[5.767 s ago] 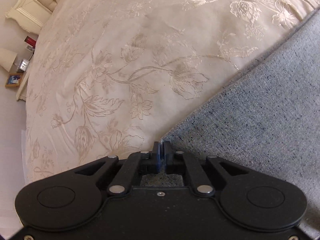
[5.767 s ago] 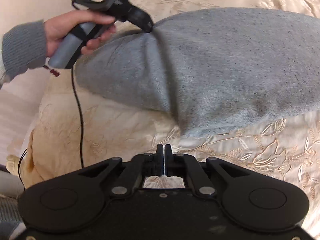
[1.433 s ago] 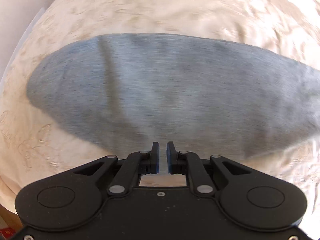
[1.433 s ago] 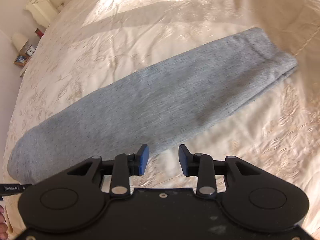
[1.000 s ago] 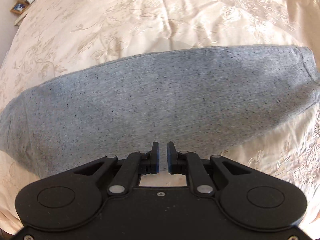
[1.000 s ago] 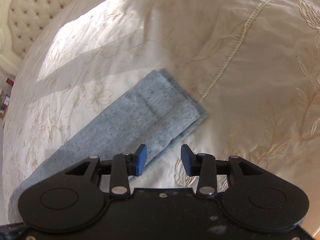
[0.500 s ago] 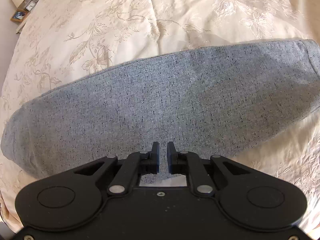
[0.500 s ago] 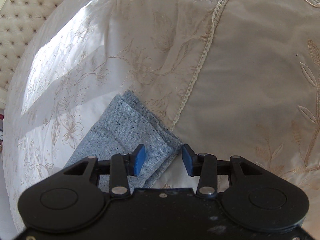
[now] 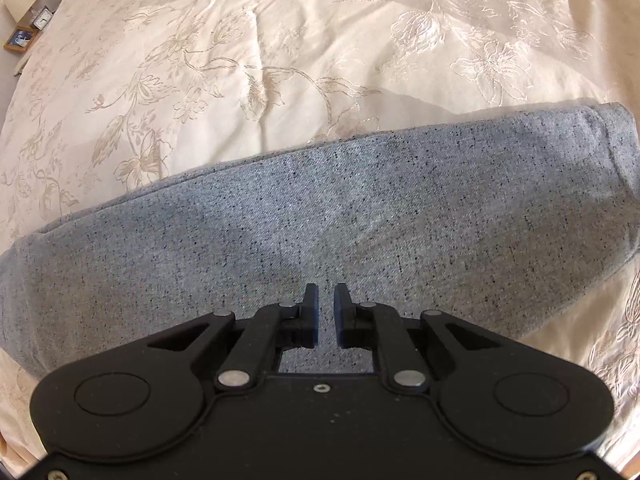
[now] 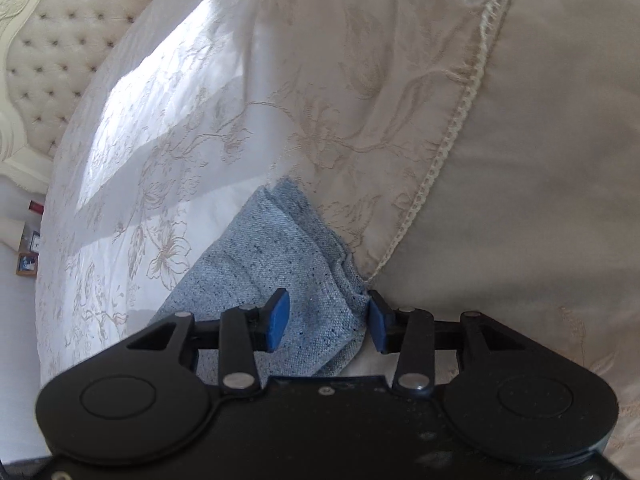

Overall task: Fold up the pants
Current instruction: 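Move the right gripper to the trouser cuff end and close on it, then lift the held cuff with the right gripper, fold it over, and open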

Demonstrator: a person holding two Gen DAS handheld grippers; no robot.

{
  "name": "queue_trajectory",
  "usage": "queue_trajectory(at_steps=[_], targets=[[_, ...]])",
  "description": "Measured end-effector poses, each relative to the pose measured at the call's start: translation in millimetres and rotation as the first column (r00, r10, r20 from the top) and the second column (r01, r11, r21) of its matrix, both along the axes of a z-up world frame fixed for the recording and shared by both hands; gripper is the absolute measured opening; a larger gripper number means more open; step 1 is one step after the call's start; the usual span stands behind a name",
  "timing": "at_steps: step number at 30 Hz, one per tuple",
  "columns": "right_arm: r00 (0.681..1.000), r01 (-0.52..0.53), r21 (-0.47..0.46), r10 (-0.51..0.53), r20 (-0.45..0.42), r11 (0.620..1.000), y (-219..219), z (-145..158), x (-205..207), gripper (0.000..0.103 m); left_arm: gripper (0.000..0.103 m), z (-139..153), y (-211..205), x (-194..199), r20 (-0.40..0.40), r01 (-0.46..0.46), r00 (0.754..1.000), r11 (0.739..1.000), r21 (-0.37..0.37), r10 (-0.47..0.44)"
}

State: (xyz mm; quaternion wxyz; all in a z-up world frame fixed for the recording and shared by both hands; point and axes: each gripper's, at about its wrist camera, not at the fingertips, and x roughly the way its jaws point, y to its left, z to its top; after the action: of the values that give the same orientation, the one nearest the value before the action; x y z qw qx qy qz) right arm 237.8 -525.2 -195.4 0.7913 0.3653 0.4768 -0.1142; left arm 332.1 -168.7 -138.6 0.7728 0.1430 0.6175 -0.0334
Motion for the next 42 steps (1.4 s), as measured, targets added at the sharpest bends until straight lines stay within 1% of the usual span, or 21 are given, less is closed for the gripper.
queue_trajectory(at_steps=[1, 2, 7, 12, 15, 17, 19, 21, 26, 29, 33, 35, 37, 38, 40, 42], targets=[[1.000, -0.017, -0.011, 0.017, 0.008, 1.000, 2, 3, 0, 0.022, 0.018, -3, -1, 3, -0.005, -0.003, 1.000, 1.000, -0.005, 0.003], [0.999, -0.033, -0.020, 0.034, 0.012, 0.999, 3, 6, 0, 0.016, 0.018, -5, -2, 7, -0.008, -0.009, 1.000, 1.000, -0.012, 0.009], [0.997, -0.068, -0.048, 0.069, 0.032, 0.997, 7, 17, 1, 0.016, 0.018, -20, -1, 38, -0.008, -0.056, 0.998, 0.997, -0.045, 0.056], [0.996, -0.077, -0.047, 0.079, 0.042, 0.996, 8, 24, 3, 0.016, 0.018, -38, 7, 76, -0.008, -0.157, 0.988, 0.984, -0.082, 0.157], [0.996, -0.074, -0.043, 0.076, 0.052, 0.996, 9, 27, 6, 0.016, 0.010, -47, 7, 89, -0.024, -0.165, 0.986, 0.982, -0.088, 0.164], [0.995, -0.072, -0.041, 0.074, 0.059, 0.997, 11, 29, 7, 0.016, 0.009, -44, 3, 92, -0.030, -0.149, 0.989, 0.986, -0.078, 0.147], [0.995, -0.066, -0.039, 0.068, 0.067, 0.997, 12, 33, 7, 0.016, 0.010, -38, 4, 90, -0.027, -0.132, 0.991, 0.988, -0.085, 0.130], [0.995, -0.062, -0.037, 0.065, 0.076, 0.997, 13, 37, 8, 0.016, 0.015, -25, 9, 81, -0.004, -0.137, 0.990, 0.984, -0.109, 0.138], [0.993, -0.061, -0.039, 0.065, 0.100, 0.997, 17, 49, 9, 0.016, 0.015, -4, 19, 41, -0.015, -0.124, 0.992, 0.978, -0.168, 0.123], [0.991, -0.069, -0.047, 0.074, 0.111, 0.997, 21, 55, 10, 0.016, 0.015, -8, 16, 16, -0.052, -0.102, 0.994, 0.978, -0.181, 0.094], [0.990, -0.074, -0.065, 0.082, 0.117, 0.995, 27, 60, 13, 0.016, 0.015, -30, 10, -6, -0.090, -0.073, 0.994, 0.984, -0.161, 0.059], [0.989, -0.078, -0.078, 0.087, 0.121, 0.994, 31, 64, 14, 0.016, 0.014, -38, 4, -9, -0.071, -0.028, 0.997, 0.990, -0.140, 0.018], [0.987, -0.085, -0.101, 0.098, 0.127, 0.991, 39, 70, 15, 0.016, 0.012, -36, 2, -7, -0.066, 0.001, 0.998, 0.990, -0.144, -0.011], [0.986, -0.088, -0.114, 0.103, 0.128, 0.990, 44, 73, 15, 0.016, 0.012, -32, 6, -5, -0.065, 0.003, 0.998, 0.985, -0.171, -0.014], [0.984, -0.090, -0.145, 0.110, 0.137, 0.985, 59, 82, 15, 0.016, 0.018, -22, 19, 0, -0.056, 0.007, 0.998, 0.974, -0.228, -0.020], [0.982, -0.093, -0.170, 0.118, 0.148, 0.981, 75, 93, 16, 0.016, 0.018, -11, 39, 2, -0.035, 0.006, 0.999, 0.972, -0.236, -0.015]])
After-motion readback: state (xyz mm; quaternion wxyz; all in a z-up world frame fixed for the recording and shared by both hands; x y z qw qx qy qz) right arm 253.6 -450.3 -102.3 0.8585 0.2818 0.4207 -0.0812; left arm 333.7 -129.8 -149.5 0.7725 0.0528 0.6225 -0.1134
